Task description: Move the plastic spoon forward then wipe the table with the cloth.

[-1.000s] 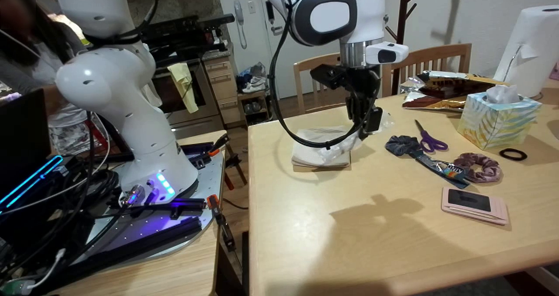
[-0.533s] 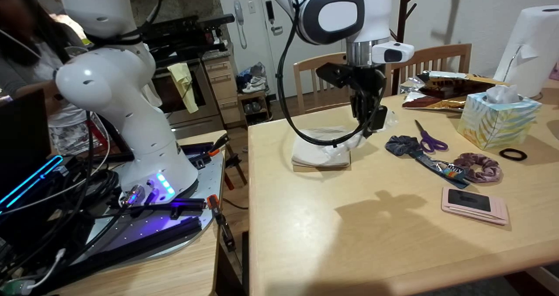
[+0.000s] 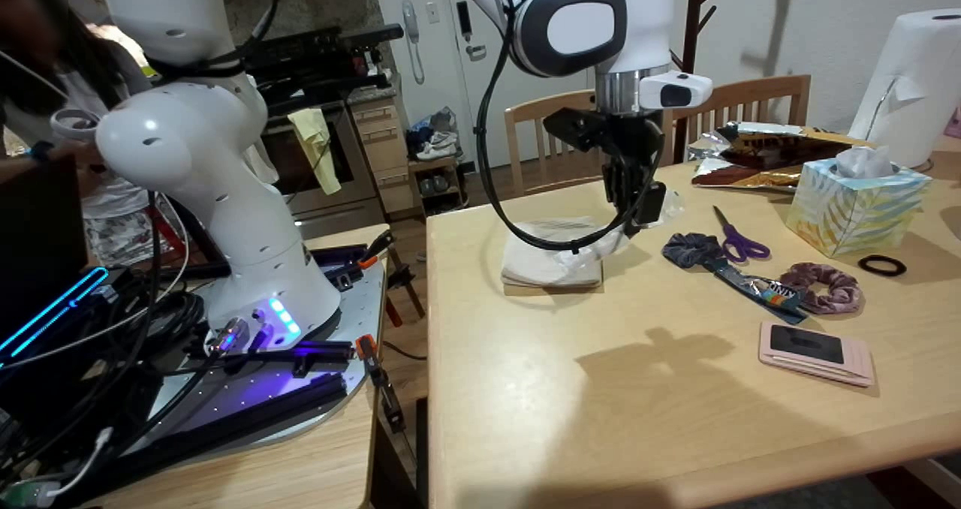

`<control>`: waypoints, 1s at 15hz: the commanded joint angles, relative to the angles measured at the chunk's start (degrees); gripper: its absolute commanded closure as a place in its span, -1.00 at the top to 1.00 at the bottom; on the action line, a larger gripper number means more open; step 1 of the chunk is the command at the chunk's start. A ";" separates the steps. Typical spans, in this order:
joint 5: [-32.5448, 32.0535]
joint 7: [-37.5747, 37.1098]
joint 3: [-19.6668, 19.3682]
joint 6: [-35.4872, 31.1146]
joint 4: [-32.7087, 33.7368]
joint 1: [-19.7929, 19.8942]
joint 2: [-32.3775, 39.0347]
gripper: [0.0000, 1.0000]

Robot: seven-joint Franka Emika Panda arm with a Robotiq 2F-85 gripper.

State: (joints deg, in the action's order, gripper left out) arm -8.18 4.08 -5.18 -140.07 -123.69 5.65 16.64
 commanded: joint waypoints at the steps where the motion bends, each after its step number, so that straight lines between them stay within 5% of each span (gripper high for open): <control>1: 2.11 0.19 0.45 -2.52 -0.35 0.30 0.05 -0.93; 8: 5.32 2.04 1.46 -9.51 -0.78 0.57 0.58 -0.93; 15: -8.39 -7.31 -4.69 -2.00 0.07 -3.19 0.27 -0.93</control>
State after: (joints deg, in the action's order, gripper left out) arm -11.52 0.81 -7.69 -145.12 -123.87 4.15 17.37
